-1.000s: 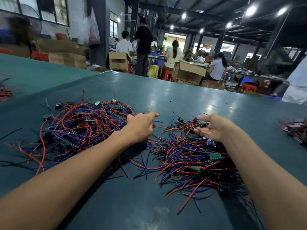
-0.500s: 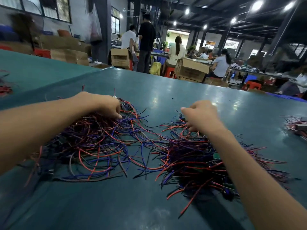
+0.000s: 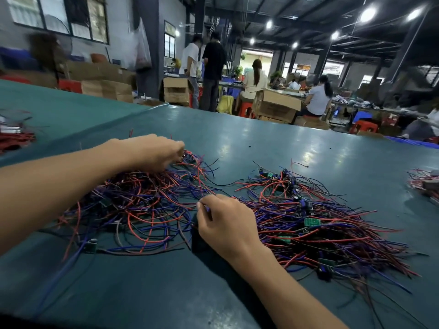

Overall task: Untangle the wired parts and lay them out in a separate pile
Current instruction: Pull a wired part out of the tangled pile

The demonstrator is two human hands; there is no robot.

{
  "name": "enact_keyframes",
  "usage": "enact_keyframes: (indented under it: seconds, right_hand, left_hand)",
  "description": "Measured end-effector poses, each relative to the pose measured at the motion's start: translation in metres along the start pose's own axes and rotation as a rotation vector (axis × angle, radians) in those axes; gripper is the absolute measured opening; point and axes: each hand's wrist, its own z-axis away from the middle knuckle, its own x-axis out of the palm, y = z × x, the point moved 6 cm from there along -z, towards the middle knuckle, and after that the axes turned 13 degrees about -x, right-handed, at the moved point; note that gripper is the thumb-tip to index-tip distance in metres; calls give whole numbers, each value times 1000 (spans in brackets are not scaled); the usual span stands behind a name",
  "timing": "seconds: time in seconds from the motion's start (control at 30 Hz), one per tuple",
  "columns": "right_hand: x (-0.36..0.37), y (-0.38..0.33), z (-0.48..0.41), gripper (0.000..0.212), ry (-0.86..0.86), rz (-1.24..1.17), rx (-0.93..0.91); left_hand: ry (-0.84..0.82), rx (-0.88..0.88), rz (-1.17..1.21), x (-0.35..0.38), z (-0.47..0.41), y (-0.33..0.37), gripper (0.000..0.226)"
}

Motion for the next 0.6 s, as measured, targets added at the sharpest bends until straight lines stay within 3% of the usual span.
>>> enact_keyframes:
  seconds: [0.13, 0.3, 0.4, 0.6]
  right_hand:
    - [1, 3, 2, 32, -13, -33, 19]
    - [3, 3, 3, 33, -22, -27, 24]
    - [5, 5, 2, 33, -34, -30, 29]
    - [-1, 4, 2, 29, 63, -64, 27]
  left_hand:
    - [105, 37, 333, -21, 11, -2, 8]
    - [509, 170, 659, -65, 33, 2, 6]
    - [629, 223, 690, -87, 42, 5, 20]
    - [821, 231, 691, -122, 44, 14, 25]
